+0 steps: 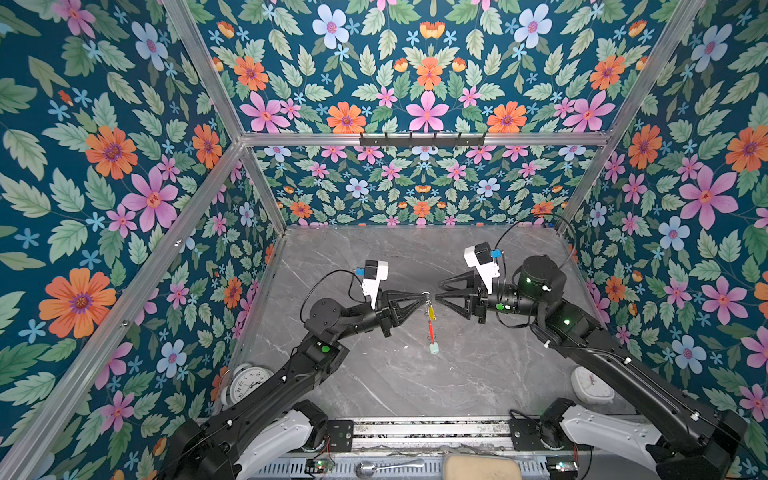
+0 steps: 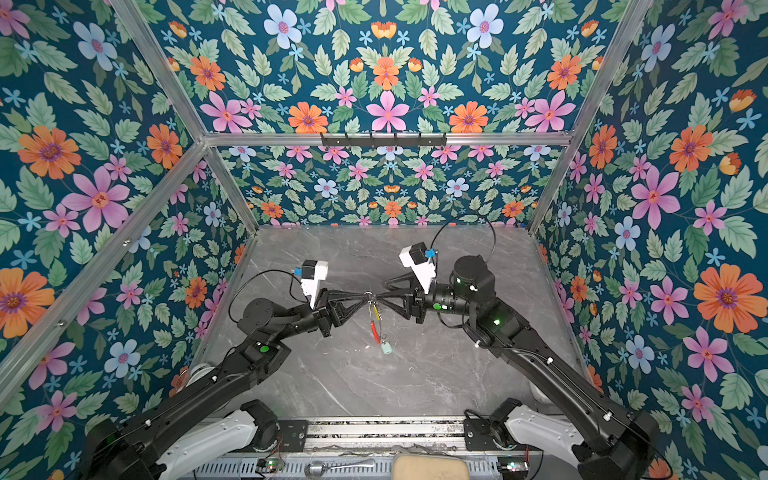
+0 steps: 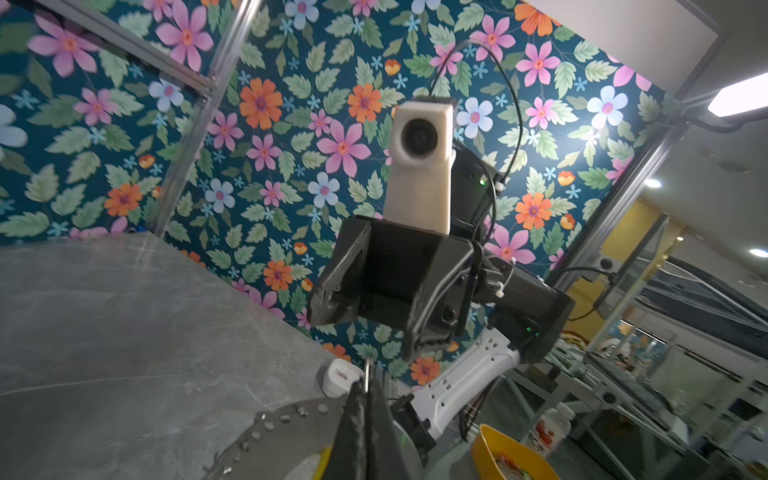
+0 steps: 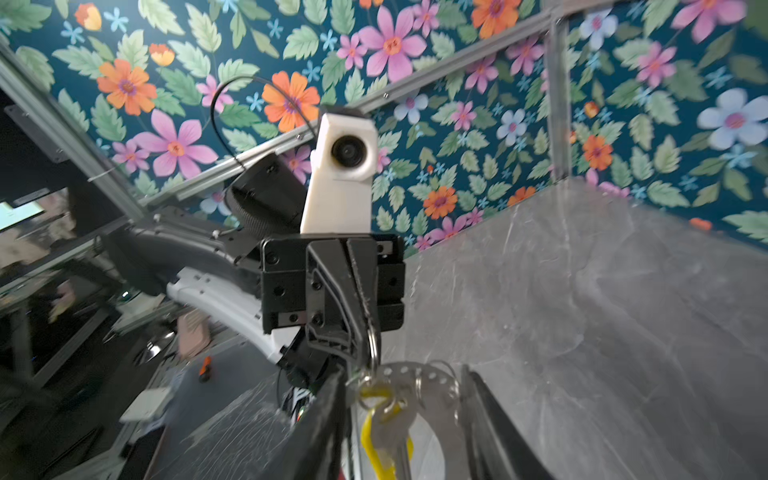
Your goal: Remove the keys from the keyring
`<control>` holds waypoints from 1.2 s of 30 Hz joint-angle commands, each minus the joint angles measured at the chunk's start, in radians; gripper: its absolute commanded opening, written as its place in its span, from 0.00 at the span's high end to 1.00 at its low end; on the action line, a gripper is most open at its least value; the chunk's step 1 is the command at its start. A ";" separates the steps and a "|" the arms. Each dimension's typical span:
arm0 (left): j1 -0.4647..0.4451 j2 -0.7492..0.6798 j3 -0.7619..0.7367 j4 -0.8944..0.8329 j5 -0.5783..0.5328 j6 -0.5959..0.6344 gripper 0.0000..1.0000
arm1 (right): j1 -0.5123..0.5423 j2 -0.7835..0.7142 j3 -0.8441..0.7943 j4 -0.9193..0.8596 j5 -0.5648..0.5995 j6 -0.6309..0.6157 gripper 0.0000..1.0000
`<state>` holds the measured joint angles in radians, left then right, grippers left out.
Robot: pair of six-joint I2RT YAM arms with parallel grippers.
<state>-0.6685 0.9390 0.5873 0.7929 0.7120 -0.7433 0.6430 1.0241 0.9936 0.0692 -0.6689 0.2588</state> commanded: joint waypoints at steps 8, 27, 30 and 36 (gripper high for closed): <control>-0.088 -0.067 -0.024 -0.095 -0.574 0.260 1.00 | 0.007 -0.078 -0.117 0.181 0.418 0.105 0.43; -0.183 -0.031 -0.082 0.032 -0.779 0.487 1.00 | 0.009 -0.045 -0.196 0.145 0.537 0.199 0.33; -0.183 -0.029 -0.086 0.041 -0.765 0.489 1.00 | 0.007 -0.045 -0.200 0.143 0.540 0.196 0.33; -0.183 -0.031 -0.089 0.059 -0.716 0.485 1.00 | 0.009 -0.029 -0.167 0.124 0.462 0.171 0.33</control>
<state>-0.8516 0.9104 0.4973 0.7883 -0.0452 -0.2638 0.6506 0.9878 0.8024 0.1940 -0.1528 0.4519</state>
